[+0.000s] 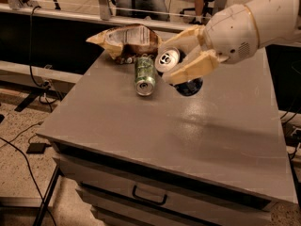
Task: Place pepsi can upright
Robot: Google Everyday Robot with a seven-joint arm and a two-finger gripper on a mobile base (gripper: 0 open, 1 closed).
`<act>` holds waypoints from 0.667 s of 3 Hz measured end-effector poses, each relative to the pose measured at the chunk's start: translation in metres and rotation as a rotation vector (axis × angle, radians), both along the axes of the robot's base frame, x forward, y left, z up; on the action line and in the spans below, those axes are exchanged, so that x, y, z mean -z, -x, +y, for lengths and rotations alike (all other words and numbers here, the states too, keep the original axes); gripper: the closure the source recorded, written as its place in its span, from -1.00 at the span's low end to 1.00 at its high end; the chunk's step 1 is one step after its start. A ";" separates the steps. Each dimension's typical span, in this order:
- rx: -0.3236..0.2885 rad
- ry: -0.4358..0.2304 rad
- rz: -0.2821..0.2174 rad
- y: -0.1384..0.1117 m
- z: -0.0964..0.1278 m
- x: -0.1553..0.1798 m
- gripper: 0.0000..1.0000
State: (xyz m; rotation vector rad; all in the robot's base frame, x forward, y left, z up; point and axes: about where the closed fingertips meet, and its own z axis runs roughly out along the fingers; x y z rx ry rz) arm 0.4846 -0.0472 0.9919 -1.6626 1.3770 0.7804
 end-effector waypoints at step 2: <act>-0.027 -0.173 0.079 0.018 0.014 0.009 1.00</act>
Offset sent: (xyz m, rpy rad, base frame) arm -0.0268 0.0123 -0.0269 0.2718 0.1602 0.0173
